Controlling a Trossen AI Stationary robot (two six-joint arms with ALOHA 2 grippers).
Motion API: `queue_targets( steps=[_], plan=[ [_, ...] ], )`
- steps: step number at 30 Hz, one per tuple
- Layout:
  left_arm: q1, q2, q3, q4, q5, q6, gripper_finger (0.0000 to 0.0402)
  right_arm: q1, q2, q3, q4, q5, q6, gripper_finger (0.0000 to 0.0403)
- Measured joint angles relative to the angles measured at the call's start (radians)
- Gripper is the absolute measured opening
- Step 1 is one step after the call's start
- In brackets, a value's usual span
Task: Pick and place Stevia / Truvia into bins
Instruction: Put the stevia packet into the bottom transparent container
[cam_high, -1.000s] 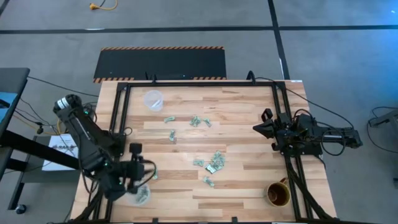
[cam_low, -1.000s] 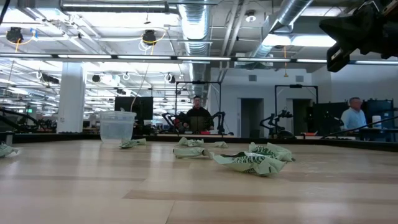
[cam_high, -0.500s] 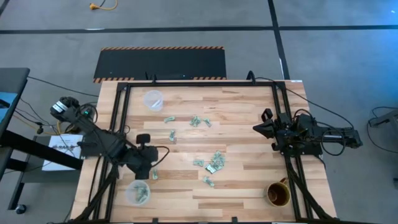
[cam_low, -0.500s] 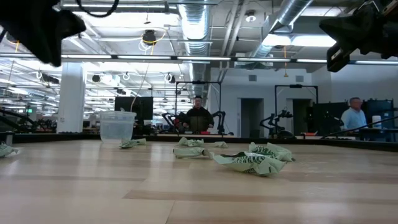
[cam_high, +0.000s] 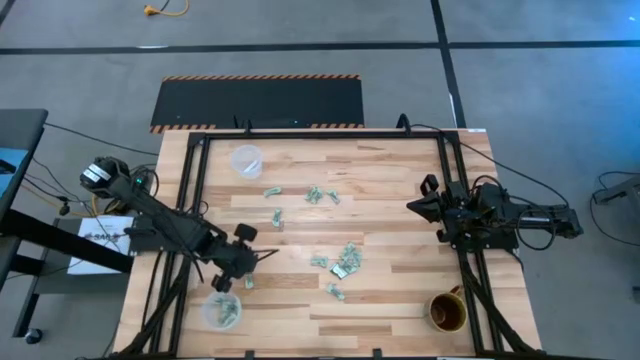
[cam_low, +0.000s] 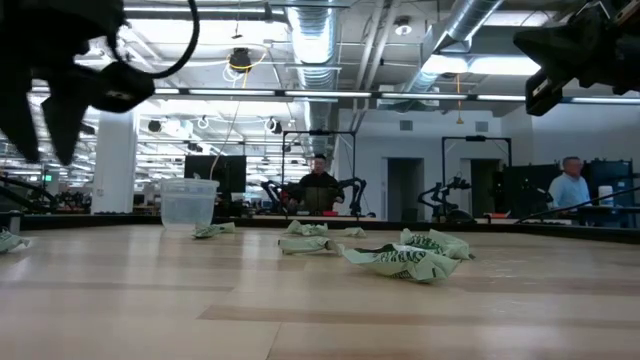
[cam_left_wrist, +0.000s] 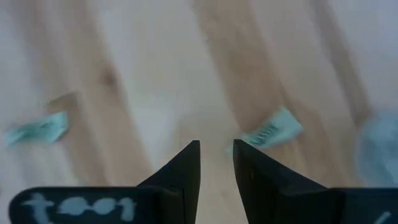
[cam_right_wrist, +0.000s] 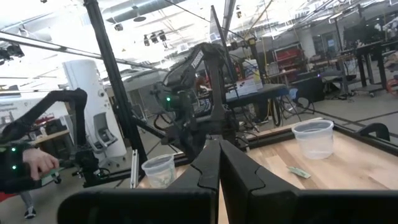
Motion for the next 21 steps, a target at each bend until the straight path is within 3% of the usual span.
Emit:
queue_targets(
  steps=[11, 21],
  plan=[
    [0.061, 0.01, -0.022, 0.048, 0.057, 0.196, 0.0052, 0.0, 0.0, 0.0, 0.0, 0.0, 0.0, 0.0],
    [0.082, 0.178, -0.022, 0.131, 0.185, 0.297, 0.0028, 0.0, 0.0, 0.0, 0.0, 0.0, 0.0, 0.0]
  ],
)
